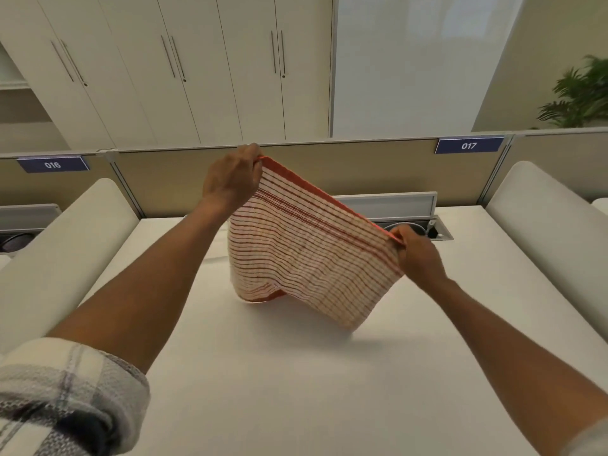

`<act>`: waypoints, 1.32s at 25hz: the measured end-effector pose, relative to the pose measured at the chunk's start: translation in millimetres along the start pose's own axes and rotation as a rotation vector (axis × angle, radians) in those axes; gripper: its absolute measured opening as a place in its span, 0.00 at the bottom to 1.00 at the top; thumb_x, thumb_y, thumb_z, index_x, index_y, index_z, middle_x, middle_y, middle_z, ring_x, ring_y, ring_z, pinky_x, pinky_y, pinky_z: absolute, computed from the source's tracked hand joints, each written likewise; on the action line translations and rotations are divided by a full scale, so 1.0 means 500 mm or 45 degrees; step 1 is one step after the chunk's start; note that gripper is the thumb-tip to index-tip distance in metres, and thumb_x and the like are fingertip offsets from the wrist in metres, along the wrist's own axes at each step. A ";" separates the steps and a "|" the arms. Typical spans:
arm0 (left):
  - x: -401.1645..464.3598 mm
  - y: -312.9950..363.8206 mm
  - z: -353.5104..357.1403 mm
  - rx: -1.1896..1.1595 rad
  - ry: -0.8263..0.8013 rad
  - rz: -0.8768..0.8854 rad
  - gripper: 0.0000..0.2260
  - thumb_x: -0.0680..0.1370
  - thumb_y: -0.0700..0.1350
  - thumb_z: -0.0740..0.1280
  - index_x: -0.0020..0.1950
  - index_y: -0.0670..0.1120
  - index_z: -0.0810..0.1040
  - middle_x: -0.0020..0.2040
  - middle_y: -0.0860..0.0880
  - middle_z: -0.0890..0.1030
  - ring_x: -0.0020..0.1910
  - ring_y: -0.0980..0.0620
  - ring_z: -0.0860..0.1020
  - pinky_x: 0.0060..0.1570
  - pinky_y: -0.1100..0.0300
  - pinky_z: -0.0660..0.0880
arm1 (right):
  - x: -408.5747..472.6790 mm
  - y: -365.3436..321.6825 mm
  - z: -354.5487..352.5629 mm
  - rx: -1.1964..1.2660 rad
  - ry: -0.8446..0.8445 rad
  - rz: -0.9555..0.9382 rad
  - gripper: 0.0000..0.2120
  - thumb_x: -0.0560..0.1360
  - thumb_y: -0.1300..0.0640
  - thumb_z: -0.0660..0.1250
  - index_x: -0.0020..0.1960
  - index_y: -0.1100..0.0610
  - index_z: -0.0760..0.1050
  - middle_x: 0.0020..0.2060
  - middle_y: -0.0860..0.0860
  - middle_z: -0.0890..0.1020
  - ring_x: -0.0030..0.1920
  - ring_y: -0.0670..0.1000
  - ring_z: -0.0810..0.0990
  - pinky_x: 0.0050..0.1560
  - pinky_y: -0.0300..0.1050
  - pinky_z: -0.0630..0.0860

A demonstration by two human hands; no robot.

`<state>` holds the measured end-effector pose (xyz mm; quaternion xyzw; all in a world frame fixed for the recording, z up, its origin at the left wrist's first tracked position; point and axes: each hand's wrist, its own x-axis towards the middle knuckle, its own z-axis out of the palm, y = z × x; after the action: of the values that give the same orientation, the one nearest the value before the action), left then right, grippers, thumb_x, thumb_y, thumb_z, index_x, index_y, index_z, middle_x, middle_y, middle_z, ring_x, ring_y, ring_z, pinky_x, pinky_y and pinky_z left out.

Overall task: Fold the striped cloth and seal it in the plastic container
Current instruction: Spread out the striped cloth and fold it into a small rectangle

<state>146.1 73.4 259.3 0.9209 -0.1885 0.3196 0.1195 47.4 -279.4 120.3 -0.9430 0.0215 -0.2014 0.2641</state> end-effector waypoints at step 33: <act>-0.462 -0.141 0.026 -0.765 -0.675 -0.495 0.14 0.72 0.34 0.74 0.39 0.55 0.85 0.39 0.56 0.86 0.38 0.61 0.82 0.39 0.69 0.75 | -0.262 0.076 -0.051 0.032 -0.201 0.022 0.21 0.69 0.70 0.69 0.44 0.43 0.82 0.39 0.35 0.84 0.41 0.40 0.82 0.42 0.44 0.79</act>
<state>15.8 195.0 96.0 0.9137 -0.1204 -0.0250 0.3873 -80.5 -305.4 72.7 -0.9523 0.0063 -0.1244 0.2784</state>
